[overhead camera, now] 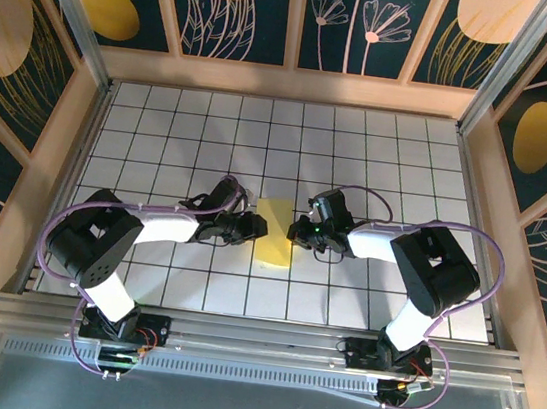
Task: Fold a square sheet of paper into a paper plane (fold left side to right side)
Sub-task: Third fold the triangle at the center of the table.
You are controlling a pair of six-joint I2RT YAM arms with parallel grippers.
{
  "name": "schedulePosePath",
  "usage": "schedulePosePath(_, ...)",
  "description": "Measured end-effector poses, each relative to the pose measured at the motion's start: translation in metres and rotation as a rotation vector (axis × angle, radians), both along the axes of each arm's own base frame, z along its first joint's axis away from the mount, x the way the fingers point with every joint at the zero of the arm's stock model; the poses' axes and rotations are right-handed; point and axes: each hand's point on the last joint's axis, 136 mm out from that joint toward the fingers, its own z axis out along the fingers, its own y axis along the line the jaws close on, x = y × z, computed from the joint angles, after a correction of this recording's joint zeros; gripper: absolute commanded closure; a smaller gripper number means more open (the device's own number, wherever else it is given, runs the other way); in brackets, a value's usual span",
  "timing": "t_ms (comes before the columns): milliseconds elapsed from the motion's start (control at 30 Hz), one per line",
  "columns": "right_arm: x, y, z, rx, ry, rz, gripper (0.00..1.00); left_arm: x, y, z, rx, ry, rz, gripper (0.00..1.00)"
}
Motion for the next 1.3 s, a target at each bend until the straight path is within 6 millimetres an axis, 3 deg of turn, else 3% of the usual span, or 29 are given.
schedulePosePath(233, 0.0, 0.0, 0.0, 0.0, -0.004, 0.003, 1.0, -0.001, 0.002, -0.002, 0.004, 0.006, 0.009, 0.96)
schedulePosePath(400, 0.002, 0.0, 0.002, -0.006, -0.032, 0.019, 1.0, -0.002, 0.003, -0.005, 0.008, 0.014, 0.014, 1.0)
schedulePosePath(500, 0.006, -0.002, 0.011, -0.019, -0.082, 0.022, 0.89, -0.003, 0.003, -0.004, 0.004, 0.02, 0.02, 1.0)
schedulePosePath(667, 0.005, 0.0, 0.054, -0.019, -0.267, 0.049, 0.62, -0.004, 0.001, 0.002, -0.02, 0.028, 0.024, 1.0)
schedulePosePath(800, -0.023, 0.012, 0.083, -0.033, -0.432, 0.125, 0.48, -0.005, 0.0, 0.006, -0.031, 0.031, 0.022, 1.0)
schedulePosePath(900, -0.052, 0.022, 0.091, -0.05, -0.531, 0.193, 0.42, -0.008, 0.001, 0.004, -0.026, 0.045, 0.018, 1.0)
schedulePosePath(1100, -0.104, 0.038, 0.071, -0.178, -0.681, 0.347, 0.36, -0.012, 0.002, 0.002, -0.02, 0.068, 0.01, 1.0)
schedulePosePath(1300, -0.12, 0.046, 0.036, -0.39, -0.827, 0.497, 0.3, -0.013, 0.002, 0.002, -0.018, 0.071, 0.01, 1.0)
